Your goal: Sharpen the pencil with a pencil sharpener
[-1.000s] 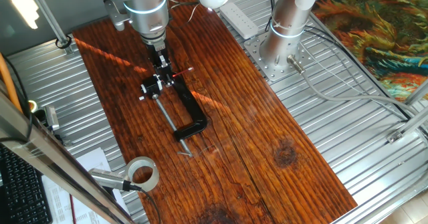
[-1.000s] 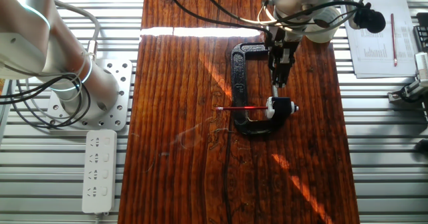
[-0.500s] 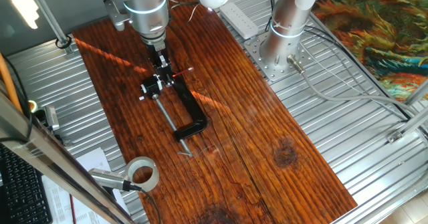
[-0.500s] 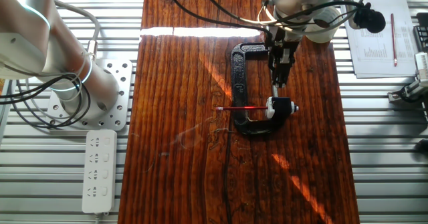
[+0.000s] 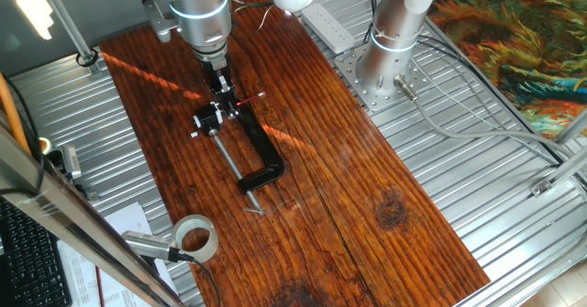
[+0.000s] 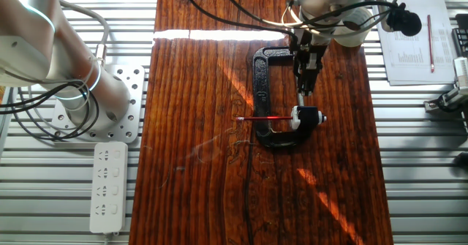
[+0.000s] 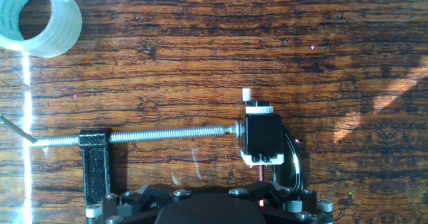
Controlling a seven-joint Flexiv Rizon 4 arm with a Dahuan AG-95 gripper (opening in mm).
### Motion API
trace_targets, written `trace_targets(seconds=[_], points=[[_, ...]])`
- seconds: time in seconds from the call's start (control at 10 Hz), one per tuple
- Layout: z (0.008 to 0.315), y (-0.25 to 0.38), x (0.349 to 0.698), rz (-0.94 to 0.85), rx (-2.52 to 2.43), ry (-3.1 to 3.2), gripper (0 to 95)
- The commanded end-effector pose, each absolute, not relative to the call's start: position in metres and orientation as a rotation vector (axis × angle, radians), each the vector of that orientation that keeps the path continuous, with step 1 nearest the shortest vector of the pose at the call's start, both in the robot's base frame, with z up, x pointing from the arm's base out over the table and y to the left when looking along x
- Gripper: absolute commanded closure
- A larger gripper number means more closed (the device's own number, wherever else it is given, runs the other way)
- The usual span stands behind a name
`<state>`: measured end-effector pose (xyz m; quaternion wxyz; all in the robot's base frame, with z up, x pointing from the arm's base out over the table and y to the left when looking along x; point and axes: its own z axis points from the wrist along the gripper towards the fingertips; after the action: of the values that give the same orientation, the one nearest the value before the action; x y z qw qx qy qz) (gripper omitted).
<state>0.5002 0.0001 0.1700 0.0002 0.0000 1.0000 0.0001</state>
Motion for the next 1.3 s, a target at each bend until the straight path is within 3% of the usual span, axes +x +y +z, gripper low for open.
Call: trace_targets(seconds=[0.1, 0.2, 1.3], points=[[0.17, 0.0, 0.5, 0.0, 0.0, 3.142, 0.0], [0.1702, 0.0001, 0.5004, -0.103, -0.223, 3.107, 95.0], [0.1715, 0.0009, 0.5029, -0.102, -0.218, 3.114, 95.0]])
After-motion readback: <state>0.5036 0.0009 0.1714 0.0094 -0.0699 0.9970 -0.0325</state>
